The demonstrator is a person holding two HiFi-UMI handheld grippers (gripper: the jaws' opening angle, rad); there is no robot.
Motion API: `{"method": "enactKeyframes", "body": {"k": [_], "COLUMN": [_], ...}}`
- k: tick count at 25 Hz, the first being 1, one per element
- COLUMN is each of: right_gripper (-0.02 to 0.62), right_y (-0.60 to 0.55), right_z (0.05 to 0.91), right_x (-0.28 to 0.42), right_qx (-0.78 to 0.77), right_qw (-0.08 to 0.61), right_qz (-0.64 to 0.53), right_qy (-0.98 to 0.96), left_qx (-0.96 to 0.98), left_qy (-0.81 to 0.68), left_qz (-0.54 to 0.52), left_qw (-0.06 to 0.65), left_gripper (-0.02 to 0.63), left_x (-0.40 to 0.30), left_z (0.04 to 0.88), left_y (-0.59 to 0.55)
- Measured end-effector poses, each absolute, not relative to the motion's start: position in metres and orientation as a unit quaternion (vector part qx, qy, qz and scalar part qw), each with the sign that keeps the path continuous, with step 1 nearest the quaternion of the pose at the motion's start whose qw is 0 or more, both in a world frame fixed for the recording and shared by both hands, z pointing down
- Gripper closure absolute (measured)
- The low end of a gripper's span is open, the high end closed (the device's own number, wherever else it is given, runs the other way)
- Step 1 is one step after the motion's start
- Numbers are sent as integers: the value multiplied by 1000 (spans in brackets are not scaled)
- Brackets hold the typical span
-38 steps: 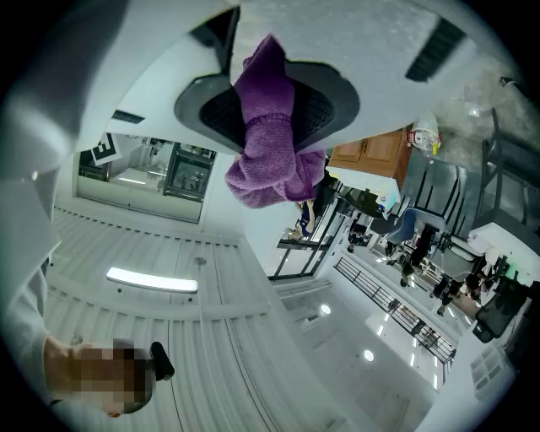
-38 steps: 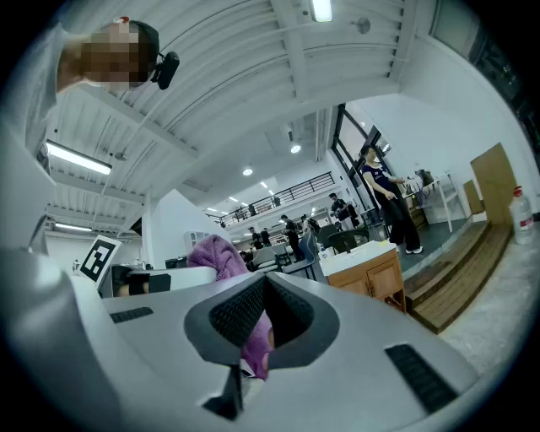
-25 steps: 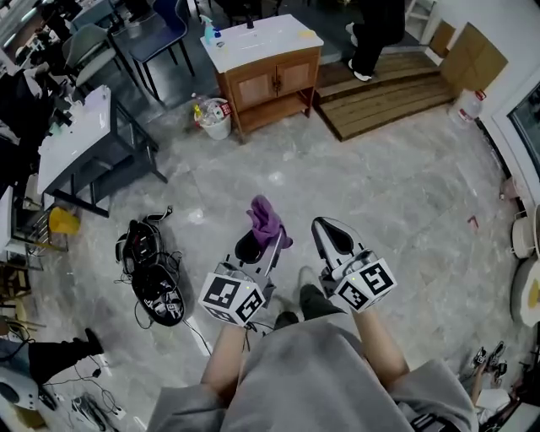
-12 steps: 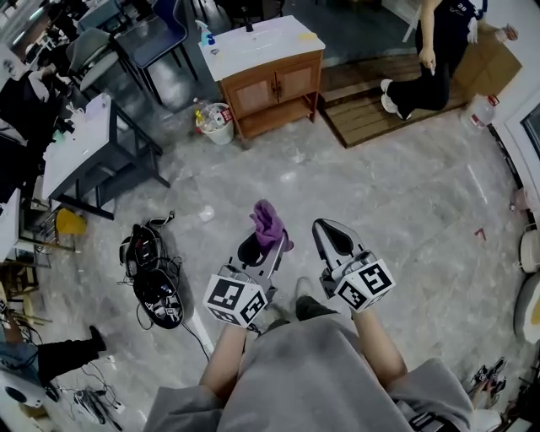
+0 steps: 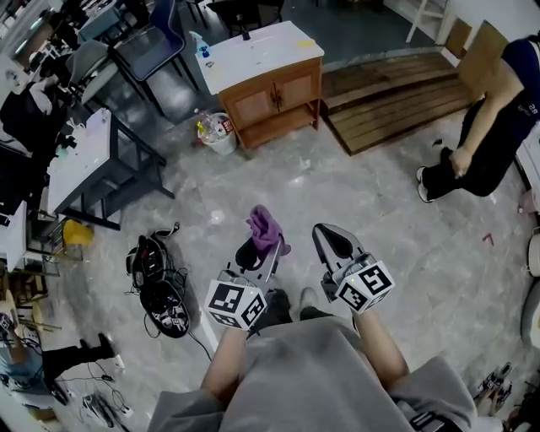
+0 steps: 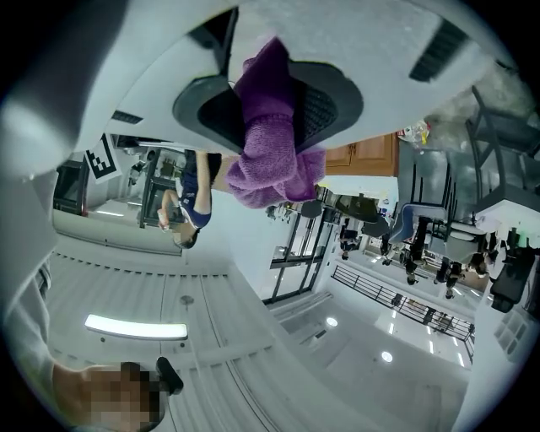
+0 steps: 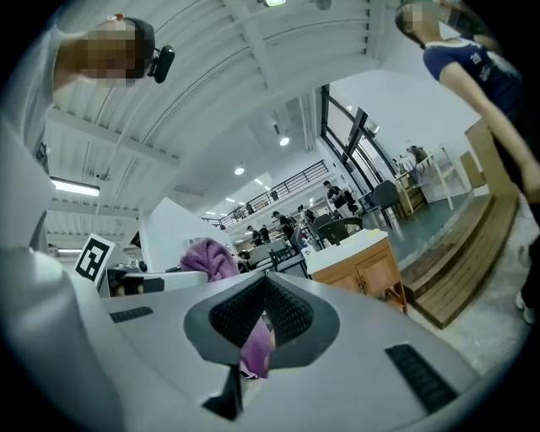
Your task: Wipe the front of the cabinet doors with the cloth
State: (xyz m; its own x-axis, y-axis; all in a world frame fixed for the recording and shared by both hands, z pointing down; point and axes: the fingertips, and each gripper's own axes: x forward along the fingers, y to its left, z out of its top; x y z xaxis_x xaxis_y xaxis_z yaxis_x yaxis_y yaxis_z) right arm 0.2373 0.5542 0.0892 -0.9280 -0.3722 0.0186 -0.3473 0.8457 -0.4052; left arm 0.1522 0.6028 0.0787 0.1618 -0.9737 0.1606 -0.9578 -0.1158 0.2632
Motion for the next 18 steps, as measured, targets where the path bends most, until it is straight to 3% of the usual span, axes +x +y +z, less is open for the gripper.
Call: {"method": "enactKeyframes", "body": {"k": [18], "right_gripper": [584], "right_y": [470], "right_z": [117], "right_x": [104], "right_qx": [-215], "right_qw": [11], "right_qz": [-210], "right_qy": [954], "left_qx": [756], "left_qy": [-634], "left_qz": [-9], "left_qw": [161], "left_gripper": [460], "left_x": [13], "left_z": [114], "left_y": [513]}}
